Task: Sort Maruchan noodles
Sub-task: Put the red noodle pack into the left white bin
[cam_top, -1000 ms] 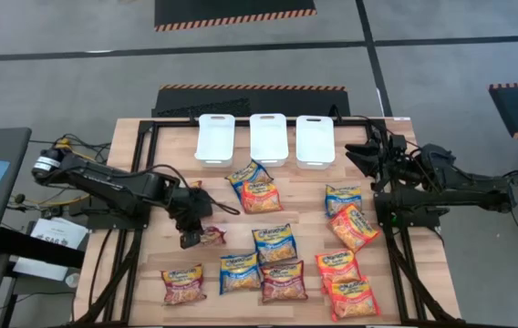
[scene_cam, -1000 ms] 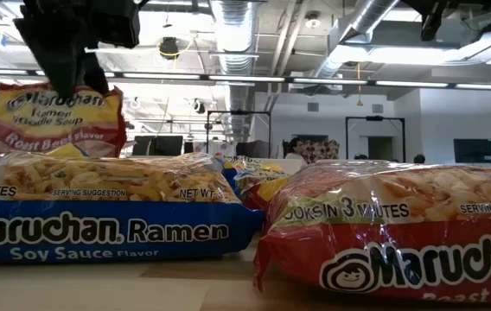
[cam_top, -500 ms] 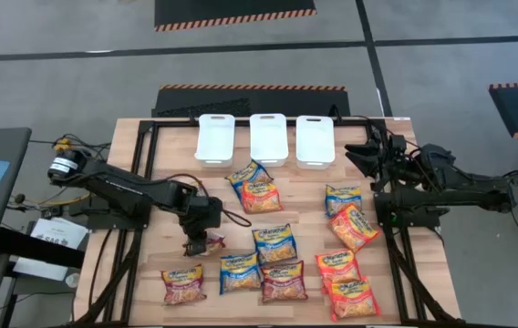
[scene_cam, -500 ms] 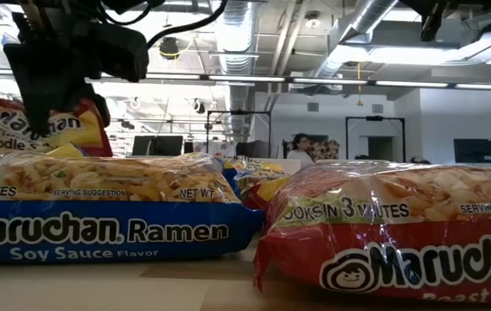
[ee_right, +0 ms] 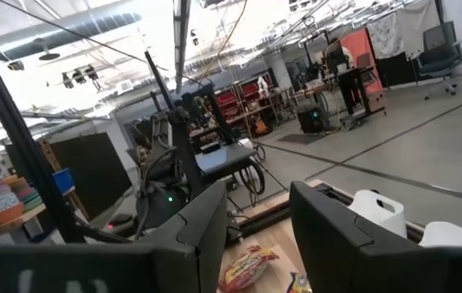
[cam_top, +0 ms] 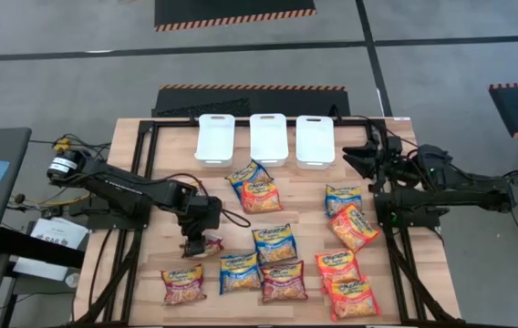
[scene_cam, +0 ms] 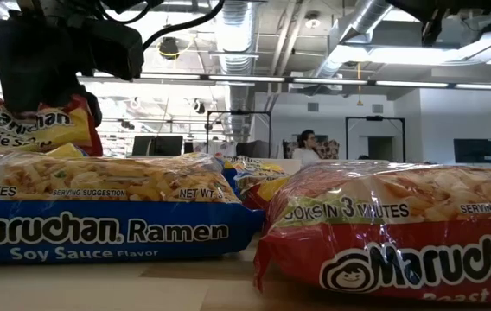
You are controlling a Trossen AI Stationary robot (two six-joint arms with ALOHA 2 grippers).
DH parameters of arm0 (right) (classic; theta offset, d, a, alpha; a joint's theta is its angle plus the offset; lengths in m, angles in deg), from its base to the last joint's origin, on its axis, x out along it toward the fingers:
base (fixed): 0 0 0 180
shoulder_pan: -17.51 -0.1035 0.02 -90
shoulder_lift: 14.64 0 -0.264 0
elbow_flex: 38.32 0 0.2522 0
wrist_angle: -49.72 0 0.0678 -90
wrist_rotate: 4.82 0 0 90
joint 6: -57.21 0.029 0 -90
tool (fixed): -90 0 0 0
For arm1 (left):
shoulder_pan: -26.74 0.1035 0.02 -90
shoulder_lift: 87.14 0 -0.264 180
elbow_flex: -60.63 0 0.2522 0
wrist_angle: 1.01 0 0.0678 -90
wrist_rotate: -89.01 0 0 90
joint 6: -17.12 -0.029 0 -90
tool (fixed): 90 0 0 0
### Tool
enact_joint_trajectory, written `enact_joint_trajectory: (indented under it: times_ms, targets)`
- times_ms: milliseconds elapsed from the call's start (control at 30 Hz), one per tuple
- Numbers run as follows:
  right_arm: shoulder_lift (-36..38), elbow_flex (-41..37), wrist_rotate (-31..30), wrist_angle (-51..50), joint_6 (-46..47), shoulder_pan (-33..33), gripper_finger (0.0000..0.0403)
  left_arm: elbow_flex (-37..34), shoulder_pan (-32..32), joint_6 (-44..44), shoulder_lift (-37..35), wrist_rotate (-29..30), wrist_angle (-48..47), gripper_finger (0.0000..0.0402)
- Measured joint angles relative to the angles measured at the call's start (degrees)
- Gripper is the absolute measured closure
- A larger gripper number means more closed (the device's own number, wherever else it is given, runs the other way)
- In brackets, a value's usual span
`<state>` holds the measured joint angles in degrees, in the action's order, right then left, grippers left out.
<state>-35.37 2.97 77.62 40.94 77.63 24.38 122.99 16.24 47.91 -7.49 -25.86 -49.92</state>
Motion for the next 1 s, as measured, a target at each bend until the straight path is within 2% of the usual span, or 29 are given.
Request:
enact_joint_trajectory:
  times_ms: [167, 300, 600, 800, 1000]
  targets:
    - [0.0, 0.0, 0.0, -0.5, -0.1, 0.0, 0.0241, 0.0, -0.6, 0.5, 0.5, 2.8, 0.2, 0.0255]
    - [0.0, 0.0, 0.0, -0.2, -1.5, 0.0, 0.0241, 0.0, -1.5, 1.0, 4.1, 5.7, 0.2, 0.0234]
    - [0.0, 0.0, 0.0, 0.2, -1.6, 0.0, 0.0241, 0.1, -2.3, -0.1, 10.5, 2.2, 5.6, 0.0239]
    - [0.0, 0.0, 0.0, 0.2, -1.4, 0.0, 0.0241, 0.1, -2.3, -5.2, 10.4, 6.9, 5.7, 0.0273]
    - [0.0, 0.0, 0.0, 0.2, -1.4, 0.0, 0.0241, 0.1, -2.3, -6.4, 10.4, 9.9, 6.5, 0.0371]
